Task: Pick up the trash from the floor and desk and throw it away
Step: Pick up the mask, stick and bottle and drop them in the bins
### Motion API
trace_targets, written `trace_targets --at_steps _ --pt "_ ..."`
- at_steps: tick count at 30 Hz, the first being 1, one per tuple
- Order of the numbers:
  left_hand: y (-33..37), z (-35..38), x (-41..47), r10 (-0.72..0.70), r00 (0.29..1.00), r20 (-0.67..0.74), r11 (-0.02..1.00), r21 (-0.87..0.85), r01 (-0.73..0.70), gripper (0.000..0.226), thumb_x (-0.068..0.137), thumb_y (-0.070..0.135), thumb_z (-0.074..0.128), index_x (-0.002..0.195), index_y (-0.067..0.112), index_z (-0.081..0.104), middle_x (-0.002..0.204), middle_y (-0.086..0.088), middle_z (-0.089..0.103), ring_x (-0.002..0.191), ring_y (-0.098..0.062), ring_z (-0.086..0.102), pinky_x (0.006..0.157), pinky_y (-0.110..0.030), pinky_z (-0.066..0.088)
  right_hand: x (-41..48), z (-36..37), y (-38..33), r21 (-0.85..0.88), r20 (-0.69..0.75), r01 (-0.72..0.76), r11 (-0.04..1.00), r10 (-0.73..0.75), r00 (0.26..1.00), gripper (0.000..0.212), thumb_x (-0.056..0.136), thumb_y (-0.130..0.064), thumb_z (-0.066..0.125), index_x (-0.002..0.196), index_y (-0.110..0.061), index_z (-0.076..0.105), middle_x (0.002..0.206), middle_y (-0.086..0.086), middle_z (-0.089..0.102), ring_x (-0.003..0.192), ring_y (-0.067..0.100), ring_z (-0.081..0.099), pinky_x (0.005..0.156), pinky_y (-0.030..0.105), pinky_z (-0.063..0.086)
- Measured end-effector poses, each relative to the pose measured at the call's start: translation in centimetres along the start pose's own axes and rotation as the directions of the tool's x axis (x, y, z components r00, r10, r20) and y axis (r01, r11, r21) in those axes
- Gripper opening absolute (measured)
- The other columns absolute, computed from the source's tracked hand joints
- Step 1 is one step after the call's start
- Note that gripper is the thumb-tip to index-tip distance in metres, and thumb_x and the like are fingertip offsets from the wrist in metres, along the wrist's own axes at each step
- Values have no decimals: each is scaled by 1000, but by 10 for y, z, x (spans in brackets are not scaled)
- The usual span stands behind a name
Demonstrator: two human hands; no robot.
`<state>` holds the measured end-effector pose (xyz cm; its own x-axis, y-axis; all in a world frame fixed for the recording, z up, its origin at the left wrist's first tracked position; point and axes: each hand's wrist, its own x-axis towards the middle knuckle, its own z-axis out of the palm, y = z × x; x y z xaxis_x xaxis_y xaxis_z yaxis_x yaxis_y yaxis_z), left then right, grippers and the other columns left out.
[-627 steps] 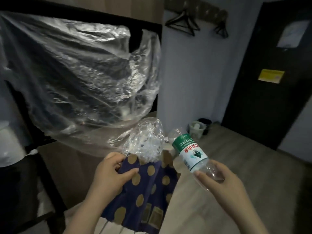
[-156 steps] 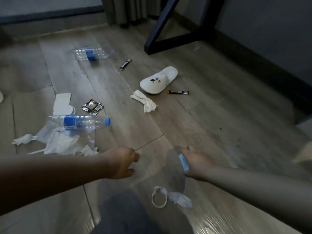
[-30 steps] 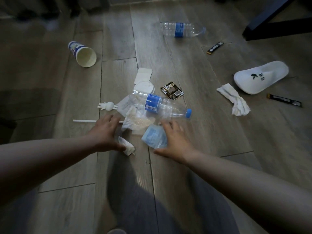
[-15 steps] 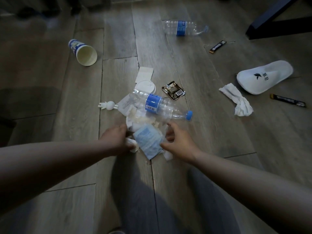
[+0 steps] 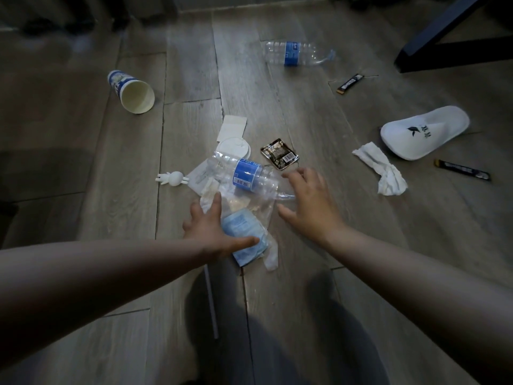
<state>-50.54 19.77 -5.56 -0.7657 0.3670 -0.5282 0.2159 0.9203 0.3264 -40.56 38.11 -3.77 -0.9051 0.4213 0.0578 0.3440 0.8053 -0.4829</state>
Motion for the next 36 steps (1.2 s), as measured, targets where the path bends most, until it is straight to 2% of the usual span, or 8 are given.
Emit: trace_targets --at_steps 2,4,6,9,12,17,25,36 --pt "10 4 3 -35 999 0 998 48 35 131 53 78 69 148 38 -11 155 -5 -9 140 -42 9 110 -54 26 15 -1 1 -58 51 5 998 -2 999 70 80 -36 69 141 -22 37 146 8 31 133 27 30 107 41 35" --pt "18 7 7 -66 998 -8 995 77 66 130 55 81 66 149 35 -12 155 -8 -9 140 -42 8 110 -53 25 28 1 2 -102 126 -3 995 16 992 76 81 -37 69 145 -23 31 151 8 27 137 29 28 110 43 31" --pt "23 10 10 -85 996 0 992 99 84 130 55 83 63 149 34 -13 155 -9 -10 141 -42 6 111 -54 23 36 5 4 -122 191 -5 992 29 981 77 82 -38 68 147 -25 29 151 8 29 135 29 32 109 44 34" --pt "24 19 12 -103 995 16 984 146 99 130 55 84 61 149 33 -13 155 -8 -11 140 -42 1 111 -54 21 37 12 11 -152 228 2 988 33 973 70 86 -38 63 146 -26 30 139 8 43 123 31 47 100 42 42" --pt "22 26 12 -93 996 13 978 187 89 129 54 84 63 149 33 -9 153 -6 -6 138 -42 2 110 -54 23 32 12 22 -164 220 -21 986 58 974 65 88 -37 62 144 -24 32 132 9 50 116 31 52 95 40 45" --pt "20 26 15 -66 998 -17 980 187 68 125 52 81 67 147 34 1 149 -8 1 136 -41 7 108 -53 28 23 2 43 -100 173 -172 980 187 967 59 87 -34 64 137 -15 38 131 13 51 116 31 52 93 42 46" --pt "29 23 16 -12 997 -71 990 140 22 111 47 69 78 135 27 26 133 -8 22 124 -33 24 91 -45 40 13 -15 57 -106 179 -250 962 266 947 61 86 -33 65 137 -13 37 133 13 48 119 31 50 95 44 44" --pt "43 12 15 18 999 -48 998 60 -15 94 55 50 86 128 17 37 136 -9 24 123 -31 30 95 -41 41 5 -19 55 -84 179 -327 941 337 924 70 80 -35 68 139 -16 35 132 13 47 115 30 53 94 44 47"
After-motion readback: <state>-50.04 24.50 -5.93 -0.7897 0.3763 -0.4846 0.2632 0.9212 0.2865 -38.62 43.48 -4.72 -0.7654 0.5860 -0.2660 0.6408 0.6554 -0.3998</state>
